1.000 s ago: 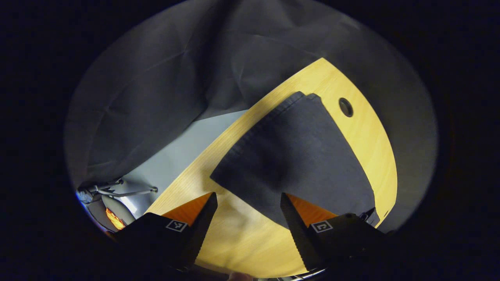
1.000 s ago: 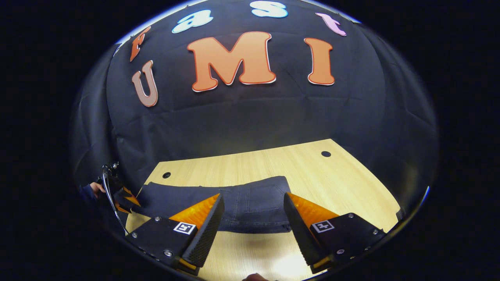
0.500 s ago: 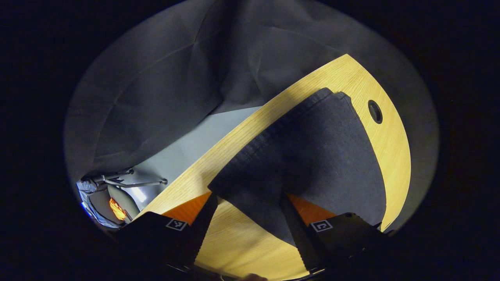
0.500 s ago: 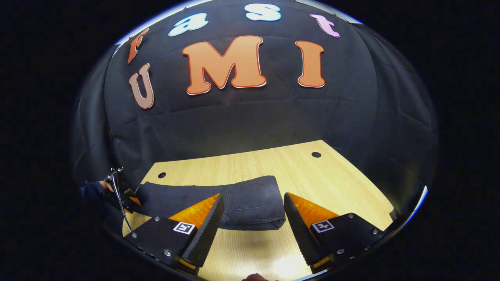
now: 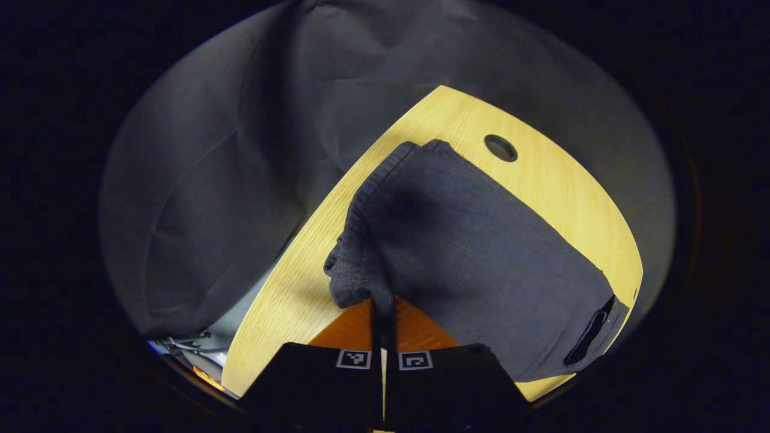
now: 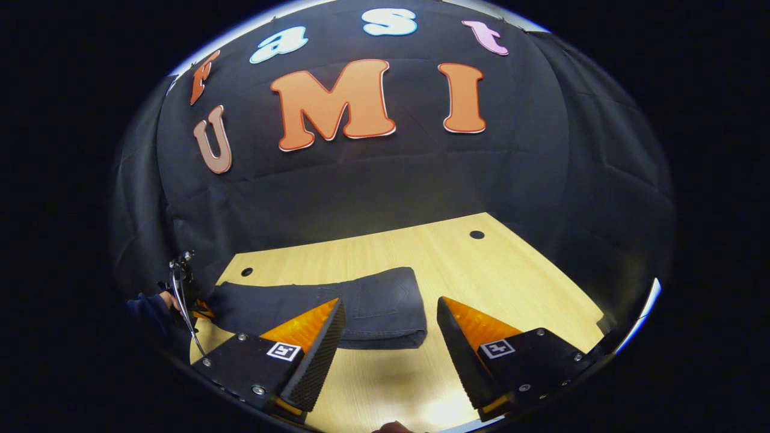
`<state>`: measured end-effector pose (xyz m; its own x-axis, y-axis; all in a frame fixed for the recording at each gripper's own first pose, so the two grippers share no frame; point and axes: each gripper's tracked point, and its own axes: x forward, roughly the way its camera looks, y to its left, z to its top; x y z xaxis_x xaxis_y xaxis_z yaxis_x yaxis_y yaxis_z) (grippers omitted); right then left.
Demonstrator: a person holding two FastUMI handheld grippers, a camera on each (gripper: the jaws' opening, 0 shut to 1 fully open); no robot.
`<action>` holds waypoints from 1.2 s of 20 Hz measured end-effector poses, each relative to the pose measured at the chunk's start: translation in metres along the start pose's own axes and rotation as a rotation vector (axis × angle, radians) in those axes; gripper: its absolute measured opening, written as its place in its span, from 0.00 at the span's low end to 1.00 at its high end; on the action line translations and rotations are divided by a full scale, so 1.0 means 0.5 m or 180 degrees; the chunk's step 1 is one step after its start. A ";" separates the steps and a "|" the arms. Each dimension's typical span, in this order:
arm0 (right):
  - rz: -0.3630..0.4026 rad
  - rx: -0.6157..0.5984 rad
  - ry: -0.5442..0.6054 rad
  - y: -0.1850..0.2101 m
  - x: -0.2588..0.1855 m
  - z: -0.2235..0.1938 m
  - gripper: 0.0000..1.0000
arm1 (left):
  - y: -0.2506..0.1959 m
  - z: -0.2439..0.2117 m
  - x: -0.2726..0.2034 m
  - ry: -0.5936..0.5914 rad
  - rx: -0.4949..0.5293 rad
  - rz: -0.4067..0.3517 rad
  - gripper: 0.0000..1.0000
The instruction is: Grasp the waist and the cuffs of the jeans and fold them to make the two legs overlap; first hold the waist and fold one-third of the jeans toward the cuffs, then hold the cuffs and fold the remaining one-third in the same direction to finish folding.
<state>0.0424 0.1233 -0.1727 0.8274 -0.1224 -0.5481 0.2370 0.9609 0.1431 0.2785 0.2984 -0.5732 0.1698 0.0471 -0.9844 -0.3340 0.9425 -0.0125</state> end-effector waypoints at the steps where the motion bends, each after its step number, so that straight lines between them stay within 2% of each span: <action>1: -0.0041 0.0016 -0.0001 -0.016 -0.007 0.002 0.93 | -0.006 0.010 -0.010 -0.0073 -0.0024 -0.0064 0.02; 5: -0.0072 0.0061 -0.0028 -0.049 -0.005 0.019 0.93 | -0.028 0.039 -0.046 -0.0447 0.0026 -0.0352 0.02; 11: 0.0080 0.0019 -0.0093 -0.027 0.027 0.047 0.93 | -0.013 0.095 -0.154 -0.0848 0.0141 -0.0682 0.02; 16: 0.0174 -0.0074 -0.0149 -0.026 0.042 0.064 0.97 | -0.004 0.141 -0.301 -0.1096 0.0252 -0.0954 0.02; 21: 0.0215 -0.0067 -0.0195 -0.056 0.059 0.081 0.97 | -0.064 0.159 -0.450 -0.1322 0.0558 -0.1267 0.02; 24: 0.0222 -0.0023 -0.0206 -0.084 0.068 0.084 0.98 | -0.145 0.132 -0.509 -0.1402 0.0722 -0.1402 0.02</action>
<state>0.0819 0.0684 -0.1627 0.8730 -0.0708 -0.4825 0.1741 0.9694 0.1728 0.3208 0.2400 -0.3102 0.6251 -0.2730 -0.7313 0.0485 0.9486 -0.3126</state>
